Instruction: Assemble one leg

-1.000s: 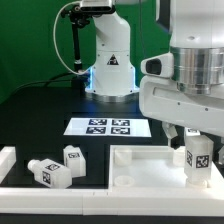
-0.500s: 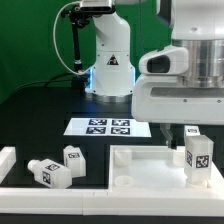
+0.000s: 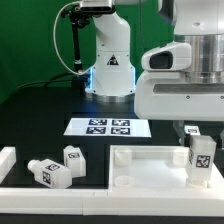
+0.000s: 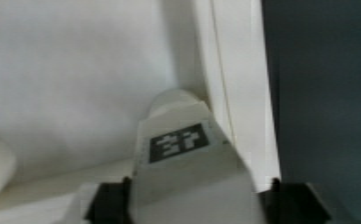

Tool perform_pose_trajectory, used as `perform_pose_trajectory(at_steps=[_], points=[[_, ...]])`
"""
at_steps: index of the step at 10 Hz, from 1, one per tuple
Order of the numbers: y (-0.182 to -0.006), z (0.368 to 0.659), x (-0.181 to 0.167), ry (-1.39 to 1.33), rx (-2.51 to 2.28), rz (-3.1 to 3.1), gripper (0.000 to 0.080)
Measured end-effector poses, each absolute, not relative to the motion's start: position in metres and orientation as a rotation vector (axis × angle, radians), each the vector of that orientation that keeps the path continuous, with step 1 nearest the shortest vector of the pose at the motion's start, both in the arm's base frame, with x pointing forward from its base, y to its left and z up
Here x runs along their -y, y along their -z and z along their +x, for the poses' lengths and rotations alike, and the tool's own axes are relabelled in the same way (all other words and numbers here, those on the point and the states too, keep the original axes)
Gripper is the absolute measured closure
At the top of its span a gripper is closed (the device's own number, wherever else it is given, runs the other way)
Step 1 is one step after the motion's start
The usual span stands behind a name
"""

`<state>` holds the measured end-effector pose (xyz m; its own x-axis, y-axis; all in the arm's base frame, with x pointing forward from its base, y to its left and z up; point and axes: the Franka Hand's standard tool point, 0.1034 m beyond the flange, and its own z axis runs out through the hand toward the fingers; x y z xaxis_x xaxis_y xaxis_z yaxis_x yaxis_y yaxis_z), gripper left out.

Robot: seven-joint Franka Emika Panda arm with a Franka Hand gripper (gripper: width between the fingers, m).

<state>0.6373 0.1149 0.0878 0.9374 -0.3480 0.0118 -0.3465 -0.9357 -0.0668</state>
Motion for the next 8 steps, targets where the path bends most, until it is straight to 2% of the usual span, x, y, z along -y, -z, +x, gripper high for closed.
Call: perform_pose_trajectory(at_steps=[5, 8], points=[[-0.0868, 0.6402, -0.1152, 0.043, -1.447, -2.721, 0.0512], [-0.0863, 0.6422, -0.1079, -0.035, -1.987, -2.256, 0.0512]])
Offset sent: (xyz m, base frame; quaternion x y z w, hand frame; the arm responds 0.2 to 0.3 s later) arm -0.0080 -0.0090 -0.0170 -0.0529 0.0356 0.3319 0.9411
